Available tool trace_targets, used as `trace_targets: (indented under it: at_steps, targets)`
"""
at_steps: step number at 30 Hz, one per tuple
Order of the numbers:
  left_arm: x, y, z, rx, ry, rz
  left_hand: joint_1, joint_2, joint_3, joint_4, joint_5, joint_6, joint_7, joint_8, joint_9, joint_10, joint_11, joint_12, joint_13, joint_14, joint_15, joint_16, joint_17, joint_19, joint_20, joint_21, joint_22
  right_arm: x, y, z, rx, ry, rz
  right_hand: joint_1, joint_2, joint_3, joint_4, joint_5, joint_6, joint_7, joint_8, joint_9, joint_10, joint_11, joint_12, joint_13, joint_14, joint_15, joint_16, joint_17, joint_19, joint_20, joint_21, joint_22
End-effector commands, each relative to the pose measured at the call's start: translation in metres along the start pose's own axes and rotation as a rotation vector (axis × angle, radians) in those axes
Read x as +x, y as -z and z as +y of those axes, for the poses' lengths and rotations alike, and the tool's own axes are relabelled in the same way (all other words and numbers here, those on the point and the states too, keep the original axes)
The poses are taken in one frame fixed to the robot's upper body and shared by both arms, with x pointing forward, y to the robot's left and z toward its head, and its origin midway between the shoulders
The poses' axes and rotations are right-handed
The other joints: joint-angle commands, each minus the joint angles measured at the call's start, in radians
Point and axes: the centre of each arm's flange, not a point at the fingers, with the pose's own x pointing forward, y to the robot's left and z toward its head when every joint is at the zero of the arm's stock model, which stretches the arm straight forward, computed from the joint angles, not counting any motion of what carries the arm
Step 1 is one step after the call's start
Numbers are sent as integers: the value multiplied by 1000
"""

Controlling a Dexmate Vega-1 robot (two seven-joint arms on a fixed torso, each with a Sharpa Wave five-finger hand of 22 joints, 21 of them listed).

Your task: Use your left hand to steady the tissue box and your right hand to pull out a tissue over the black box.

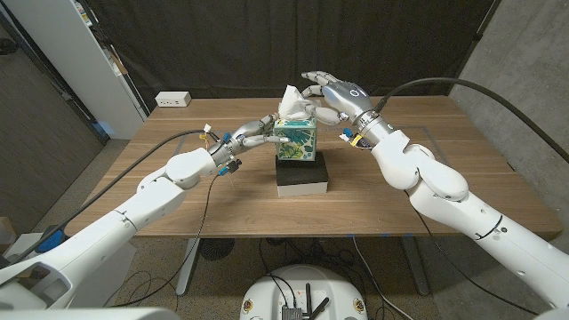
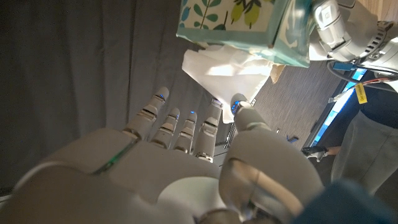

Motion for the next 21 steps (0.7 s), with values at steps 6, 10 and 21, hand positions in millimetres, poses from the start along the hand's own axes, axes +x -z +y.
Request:
trace_targets:
  at_steps: [6,10,21]
  targets:
    - [3,1,0,-6,4,6,-10,-1,9,-1,0,-9,-1,7,4,5,-2,-3,5,-11,4,2,3,4,-4,5,5,-8,-1,4,-50,162,-5,77,1,-23,14,7,78,4,110,75,77,-15,16,9,18,-127,21,22,35,-47,8,5]
    - [4,1,1,-5,5,6,-11,0,10,-1,-1,-11,0,7,3,3,2,-4,5,-13,5,1,3,3,-6,4,5,-7,0,5,-71,155,5,76,6,-35,23,11,64,0,122,93,79,-20,14,11,8,-131,22,30,34,-53,7,6]
    - [6,0,2,-3,8,8,-14,0,10,-1,-1,-14,1,9,2,2,4,-4,6,-15,4,1,3,1,-5,4,5,-3,2,5,-90,170,8,65,28,-62,55,22,30,-8,164,153,76,-32,7,18,-19,-140,27,54,26,-66,2,7]
